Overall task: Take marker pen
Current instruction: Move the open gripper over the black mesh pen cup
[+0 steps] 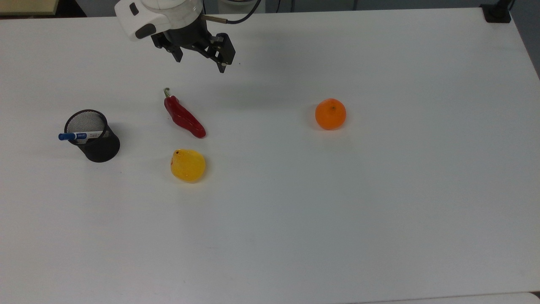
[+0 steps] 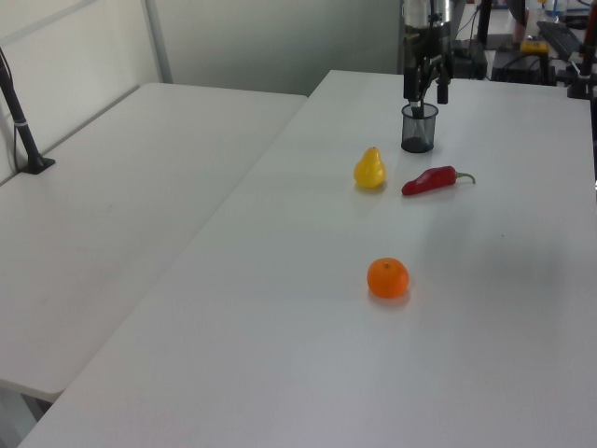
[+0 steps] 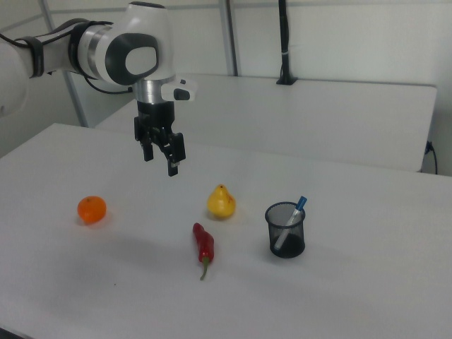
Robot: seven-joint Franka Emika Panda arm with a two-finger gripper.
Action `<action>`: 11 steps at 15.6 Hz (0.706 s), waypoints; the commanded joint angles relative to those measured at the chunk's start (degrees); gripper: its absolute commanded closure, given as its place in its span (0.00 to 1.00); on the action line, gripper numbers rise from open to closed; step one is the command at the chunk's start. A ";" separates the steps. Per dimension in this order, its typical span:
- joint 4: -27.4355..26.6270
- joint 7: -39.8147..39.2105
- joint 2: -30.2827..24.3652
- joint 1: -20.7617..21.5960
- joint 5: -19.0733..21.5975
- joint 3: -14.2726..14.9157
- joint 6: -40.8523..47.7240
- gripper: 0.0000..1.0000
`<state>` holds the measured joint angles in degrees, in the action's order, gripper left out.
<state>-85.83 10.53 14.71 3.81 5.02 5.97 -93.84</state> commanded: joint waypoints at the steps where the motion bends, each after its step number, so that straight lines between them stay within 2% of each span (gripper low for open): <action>1: -1.45 1.07 -1.70 0.32 -1.15 0.27 1.82 0.00; 7: -1.44 1.07 -1.70 -0.03 -2.21 0.27 1.74 0.00; 11: -1.18 0.90 -1.53 -1.88 -2.39 0.36 0.69 0.00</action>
<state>-85.83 10.60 14.70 3.09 3.35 6.10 -92.96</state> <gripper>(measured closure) 0.000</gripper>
